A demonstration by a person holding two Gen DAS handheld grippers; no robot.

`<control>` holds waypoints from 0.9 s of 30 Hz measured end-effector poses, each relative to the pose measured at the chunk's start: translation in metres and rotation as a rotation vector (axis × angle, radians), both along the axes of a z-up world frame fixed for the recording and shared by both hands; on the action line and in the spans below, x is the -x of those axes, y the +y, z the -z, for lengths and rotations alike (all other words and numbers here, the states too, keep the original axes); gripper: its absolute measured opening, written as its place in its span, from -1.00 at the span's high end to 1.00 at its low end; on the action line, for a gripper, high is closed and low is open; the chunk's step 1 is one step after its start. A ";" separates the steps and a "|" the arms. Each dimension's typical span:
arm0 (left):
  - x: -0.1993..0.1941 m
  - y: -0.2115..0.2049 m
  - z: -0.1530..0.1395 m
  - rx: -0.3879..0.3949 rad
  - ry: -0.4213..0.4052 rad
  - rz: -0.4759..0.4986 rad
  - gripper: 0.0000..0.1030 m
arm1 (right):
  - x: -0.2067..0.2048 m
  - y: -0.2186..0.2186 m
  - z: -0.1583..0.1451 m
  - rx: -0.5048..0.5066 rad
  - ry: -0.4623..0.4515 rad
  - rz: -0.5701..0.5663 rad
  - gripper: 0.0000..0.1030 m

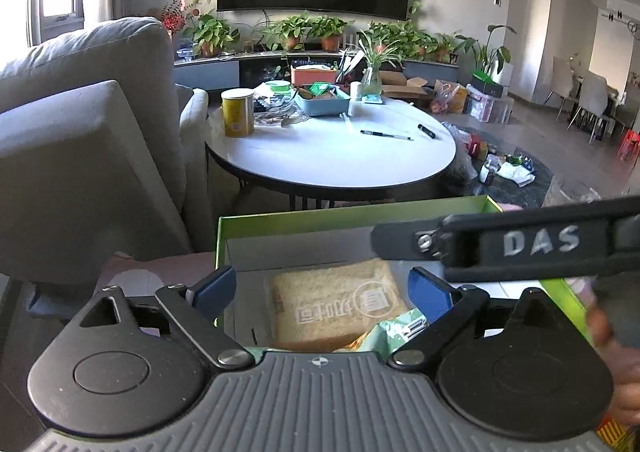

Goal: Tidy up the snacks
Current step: 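Lower the bread loaf into the green box and open the right gripper, then withdraw the right gripper from the box toward the remaining snacks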

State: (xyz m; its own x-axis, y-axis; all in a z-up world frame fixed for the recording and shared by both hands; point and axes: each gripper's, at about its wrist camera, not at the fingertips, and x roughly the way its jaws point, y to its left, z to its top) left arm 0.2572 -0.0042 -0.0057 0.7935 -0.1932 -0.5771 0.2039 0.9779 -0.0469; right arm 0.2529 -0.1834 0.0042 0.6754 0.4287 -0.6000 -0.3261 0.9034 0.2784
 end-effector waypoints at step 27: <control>0.104 -0.019 -0.059 0.000 -0.121 0.014 -0.96 | 0.089 -0.036 -0.069 -0.027 -0.093 -0.038 -0.26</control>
State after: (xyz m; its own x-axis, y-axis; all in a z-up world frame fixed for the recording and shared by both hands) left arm 0.1532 -0.0234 0.0535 0.8543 -0.2048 -0.4777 0.2220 0.9748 -0.0209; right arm 0.1637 -0.2198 0.0735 0.7105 0.4703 -0.5234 -0.3852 0.8825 0.2699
